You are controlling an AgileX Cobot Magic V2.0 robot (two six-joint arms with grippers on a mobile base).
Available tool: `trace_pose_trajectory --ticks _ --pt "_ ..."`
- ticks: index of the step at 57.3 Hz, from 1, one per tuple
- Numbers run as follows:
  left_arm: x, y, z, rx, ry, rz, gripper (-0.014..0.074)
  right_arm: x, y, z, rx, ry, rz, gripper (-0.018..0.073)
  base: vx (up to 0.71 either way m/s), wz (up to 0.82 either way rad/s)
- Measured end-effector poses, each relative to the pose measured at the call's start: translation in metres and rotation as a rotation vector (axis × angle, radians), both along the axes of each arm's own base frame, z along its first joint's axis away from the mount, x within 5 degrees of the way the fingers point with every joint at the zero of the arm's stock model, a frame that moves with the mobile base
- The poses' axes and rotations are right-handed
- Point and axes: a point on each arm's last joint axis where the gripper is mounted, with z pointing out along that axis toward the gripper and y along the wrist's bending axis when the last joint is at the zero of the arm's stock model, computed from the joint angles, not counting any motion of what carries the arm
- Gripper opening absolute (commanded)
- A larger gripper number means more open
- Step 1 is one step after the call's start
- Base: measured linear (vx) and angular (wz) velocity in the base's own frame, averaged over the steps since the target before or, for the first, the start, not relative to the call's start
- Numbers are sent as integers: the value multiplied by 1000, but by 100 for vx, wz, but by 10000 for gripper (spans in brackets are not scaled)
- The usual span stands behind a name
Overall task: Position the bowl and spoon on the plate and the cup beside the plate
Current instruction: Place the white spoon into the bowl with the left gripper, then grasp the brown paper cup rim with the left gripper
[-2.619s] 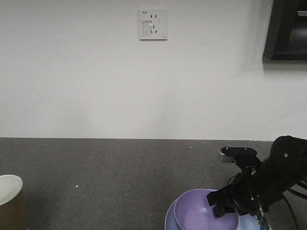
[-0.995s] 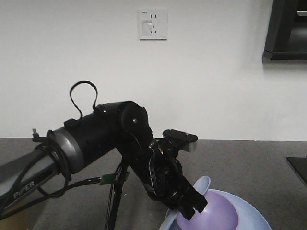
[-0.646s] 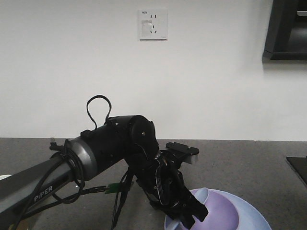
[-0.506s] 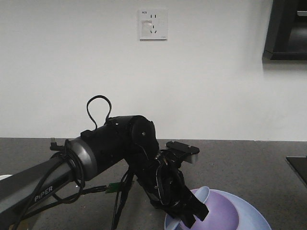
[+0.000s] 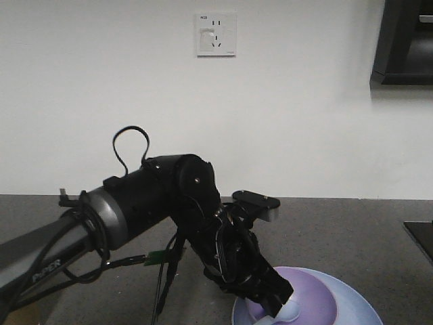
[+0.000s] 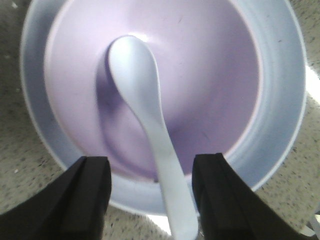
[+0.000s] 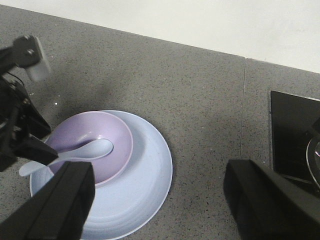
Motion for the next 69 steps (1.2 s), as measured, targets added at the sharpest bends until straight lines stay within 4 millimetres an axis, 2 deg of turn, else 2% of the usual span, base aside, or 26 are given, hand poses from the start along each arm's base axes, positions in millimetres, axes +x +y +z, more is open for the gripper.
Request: trace_pose_trajectory --ticks 7,14,23,30,36,40,44,50,59,69 --pt "-11 17 36 17 -99 1 489 0 0 0 0 0 0 581 0 0" --pt "-23 46 80 70 -258 94 489 0 0 0 0 0 0 581 0 0" --pt "-44 94 135 119 -467 232 489 0 0 -1 -1 9 0 581 0 0" --pt "-61 141 153 177 -547 325 489 -1 0 -1 -3 17 0 581 0 0" --pt "-69 180 145 283 -555 401 489 -1 0 -1 -3 17 0 581 0 0" --pt "-72 203 129 367 -526 444 489 -1 0 -1 -3 18 0 581 0 0" --pt "-73 217 112 420 -486 466 489 -1 0 -1 -3 18 0 581 0 0" --pt "-71 228 87 459 -448 479 489 -1 0 -1 -3 19 0 581 0 0" --pt "-67 234 58 486 -414 472 489 -1 0 -2 -3 22 0 581 0 0" --pt "-63 237 41 481 -427 467 489 -1 0 -2 -2 24 -1 581 0 0"
